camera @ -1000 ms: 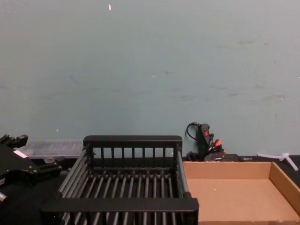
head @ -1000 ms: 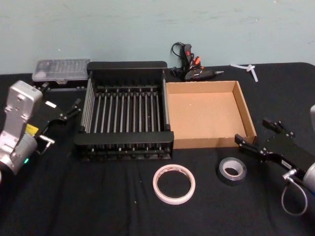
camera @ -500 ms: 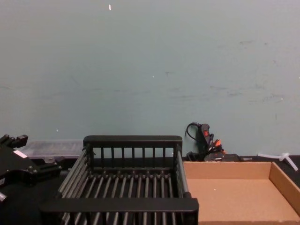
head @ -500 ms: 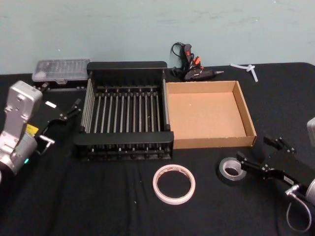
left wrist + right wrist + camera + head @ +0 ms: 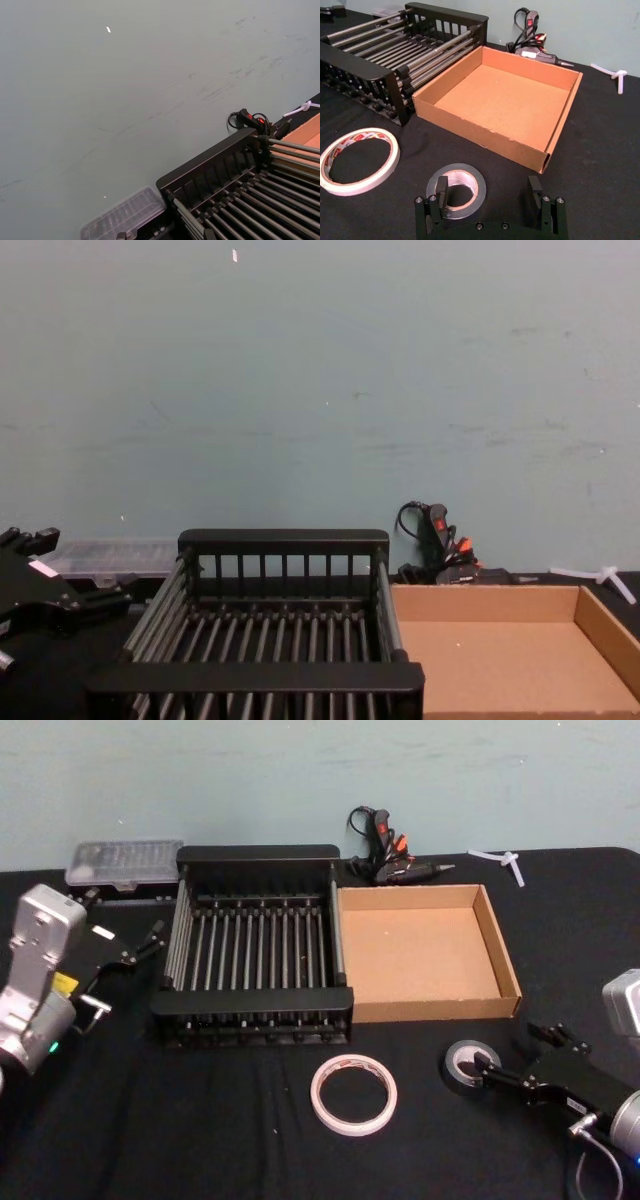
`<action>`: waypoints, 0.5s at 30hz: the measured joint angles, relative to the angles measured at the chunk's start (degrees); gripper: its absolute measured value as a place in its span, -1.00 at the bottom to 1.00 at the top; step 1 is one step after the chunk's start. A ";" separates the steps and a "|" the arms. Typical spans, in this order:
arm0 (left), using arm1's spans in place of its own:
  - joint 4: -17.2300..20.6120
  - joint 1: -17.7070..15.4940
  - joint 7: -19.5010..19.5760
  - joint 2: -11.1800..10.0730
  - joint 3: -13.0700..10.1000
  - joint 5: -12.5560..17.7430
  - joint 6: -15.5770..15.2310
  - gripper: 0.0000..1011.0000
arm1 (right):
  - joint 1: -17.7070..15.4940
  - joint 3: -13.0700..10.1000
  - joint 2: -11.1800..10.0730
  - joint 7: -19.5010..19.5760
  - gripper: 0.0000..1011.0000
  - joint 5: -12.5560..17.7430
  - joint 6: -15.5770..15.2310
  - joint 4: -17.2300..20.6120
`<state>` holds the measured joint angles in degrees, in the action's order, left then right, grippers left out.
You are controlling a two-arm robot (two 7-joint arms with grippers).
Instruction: Pick up the white tape and place it into the black box , Pick up the silver tape and place it into the brown box.
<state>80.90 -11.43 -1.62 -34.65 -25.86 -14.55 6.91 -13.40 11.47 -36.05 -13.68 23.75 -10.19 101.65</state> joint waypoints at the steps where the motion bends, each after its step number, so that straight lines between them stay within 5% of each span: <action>1: 0.00 0.00 0.00 0.00 0.00 0.00 0.00 0.98 | 0.15 -0.03 0.22 -0.11 0.98 -0.11 -0.29 -0.17; 15: -0.01 0.00 0.00 0.00 0.00 0.00 0.00 0.98 | 2.41 0.07 2.10 -1.09 0.98 -2.03 -4.24 -1.53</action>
<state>80.90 -11.43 -1.62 -34.65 -25.86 -14.55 6.91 -10.99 11.54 -33.95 -14.77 21.72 -14.43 100.12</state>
